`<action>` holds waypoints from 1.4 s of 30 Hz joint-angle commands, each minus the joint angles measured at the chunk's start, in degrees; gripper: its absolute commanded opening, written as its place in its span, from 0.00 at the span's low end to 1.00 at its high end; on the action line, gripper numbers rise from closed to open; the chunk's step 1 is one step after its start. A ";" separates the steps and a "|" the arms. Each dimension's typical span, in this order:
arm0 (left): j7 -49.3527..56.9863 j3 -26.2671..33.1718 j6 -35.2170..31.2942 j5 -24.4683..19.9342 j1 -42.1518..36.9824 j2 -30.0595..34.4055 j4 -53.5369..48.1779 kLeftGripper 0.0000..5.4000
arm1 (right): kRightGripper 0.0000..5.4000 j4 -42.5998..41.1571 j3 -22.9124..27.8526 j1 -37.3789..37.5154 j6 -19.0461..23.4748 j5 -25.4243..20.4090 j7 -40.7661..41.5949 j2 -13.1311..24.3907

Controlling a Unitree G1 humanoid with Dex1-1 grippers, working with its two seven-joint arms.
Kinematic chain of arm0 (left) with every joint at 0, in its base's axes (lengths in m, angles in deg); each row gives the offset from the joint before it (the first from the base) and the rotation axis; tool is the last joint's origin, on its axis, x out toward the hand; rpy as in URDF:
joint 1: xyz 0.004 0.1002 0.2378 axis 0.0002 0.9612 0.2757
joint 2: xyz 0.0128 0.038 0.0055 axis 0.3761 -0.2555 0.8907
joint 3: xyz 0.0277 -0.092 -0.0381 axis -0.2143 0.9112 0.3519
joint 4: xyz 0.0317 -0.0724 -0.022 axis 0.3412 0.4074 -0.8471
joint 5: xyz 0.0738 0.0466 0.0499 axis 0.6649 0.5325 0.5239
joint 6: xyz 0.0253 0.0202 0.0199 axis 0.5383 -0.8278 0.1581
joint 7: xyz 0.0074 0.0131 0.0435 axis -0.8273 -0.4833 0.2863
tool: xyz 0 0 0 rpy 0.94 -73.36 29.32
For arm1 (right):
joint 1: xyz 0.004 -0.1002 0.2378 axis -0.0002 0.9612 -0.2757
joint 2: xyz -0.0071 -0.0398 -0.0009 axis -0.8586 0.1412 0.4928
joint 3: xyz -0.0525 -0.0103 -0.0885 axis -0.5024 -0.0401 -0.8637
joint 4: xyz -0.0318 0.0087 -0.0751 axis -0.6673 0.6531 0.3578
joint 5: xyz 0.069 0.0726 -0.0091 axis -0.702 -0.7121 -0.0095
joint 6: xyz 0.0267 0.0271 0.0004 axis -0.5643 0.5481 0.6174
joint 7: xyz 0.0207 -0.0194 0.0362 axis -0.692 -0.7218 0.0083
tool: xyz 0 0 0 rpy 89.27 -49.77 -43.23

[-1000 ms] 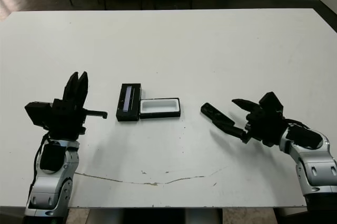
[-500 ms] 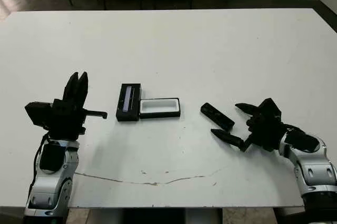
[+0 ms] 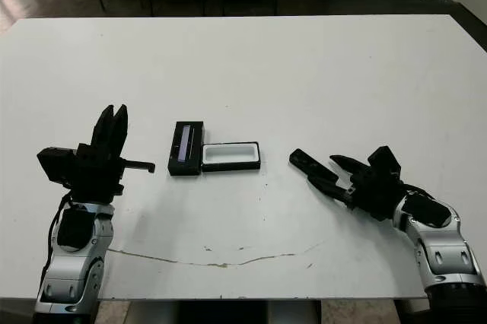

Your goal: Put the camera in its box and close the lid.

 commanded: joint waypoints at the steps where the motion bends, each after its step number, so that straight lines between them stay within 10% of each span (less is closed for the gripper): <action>1: -0.15 0.21 -1.13 0.21 0.77 0.79 1.02 0.00 | 0.23 0.32 -1.95 2.22 1.79 2.28 -0.27 0.27; 7: 0.09 0.08 -0.62 1.03 0.55 0.88 1.24 0.00 | 0.04 3.21 -1.10 -0.31 1.57 -0.80 4.54 0.75; 25: 0.58 -0.13 -0.55 1.07 0.27 0.11 1.54 0.00 | 0.03 10.66 1.73 -21.20 9.15 -5.32 16.29 5.90; 42: 0.86 -0.28 -0.46 0.63 1.05 -0.16 0.68 0.00 | 0.03 28.78 -12.12 -44.82 3.43 5.43 26.85 -5.53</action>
